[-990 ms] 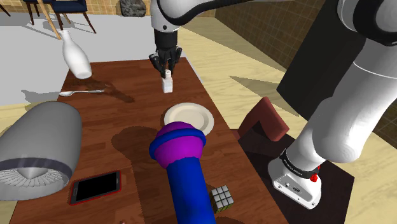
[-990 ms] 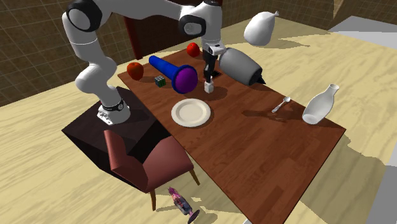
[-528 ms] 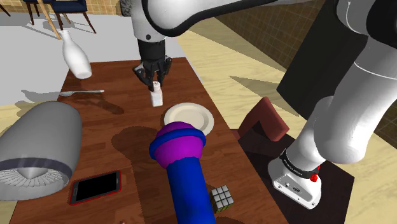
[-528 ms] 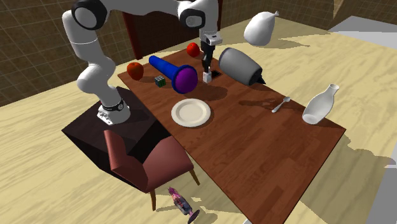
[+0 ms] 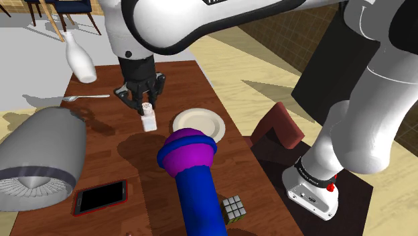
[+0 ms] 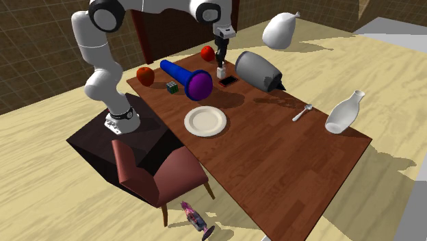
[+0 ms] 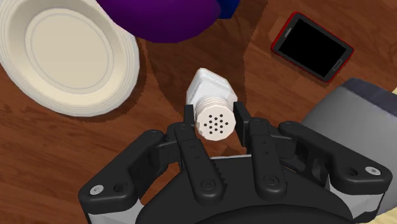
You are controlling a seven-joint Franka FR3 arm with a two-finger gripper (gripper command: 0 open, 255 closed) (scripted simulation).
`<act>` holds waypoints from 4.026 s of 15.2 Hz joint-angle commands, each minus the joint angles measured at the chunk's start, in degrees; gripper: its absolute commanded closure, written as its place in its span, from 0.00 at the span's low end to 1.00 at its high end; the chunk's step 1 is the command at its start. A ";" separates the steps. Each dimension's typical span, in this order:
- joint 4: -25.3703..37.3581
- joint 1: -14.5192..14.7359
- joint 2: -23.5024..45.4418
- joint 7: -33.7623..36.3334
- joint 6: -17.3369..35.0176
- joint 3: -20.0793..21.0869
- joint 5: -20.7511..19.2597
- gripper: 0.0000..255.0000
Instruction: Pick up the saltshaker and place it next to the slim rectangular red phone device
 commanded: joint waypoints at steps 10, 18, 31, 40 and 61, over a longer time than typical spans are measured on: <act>13.08 10.69 10.09 15.20 -4.41 4.56 -4.82 1.00; 32.38 21.82 23.18 24.46 -11.75 5.53 -9.97 1.00; 22.54 20.58 23.40 25.40 -1.90 5.14 -10.37 1.00; 18.04 20.35 25.02 26.17 4.04 4.62 -11.25 1.00; 15.45 20.44 27.02 26.87 8.49 4.02 -12.21 0.00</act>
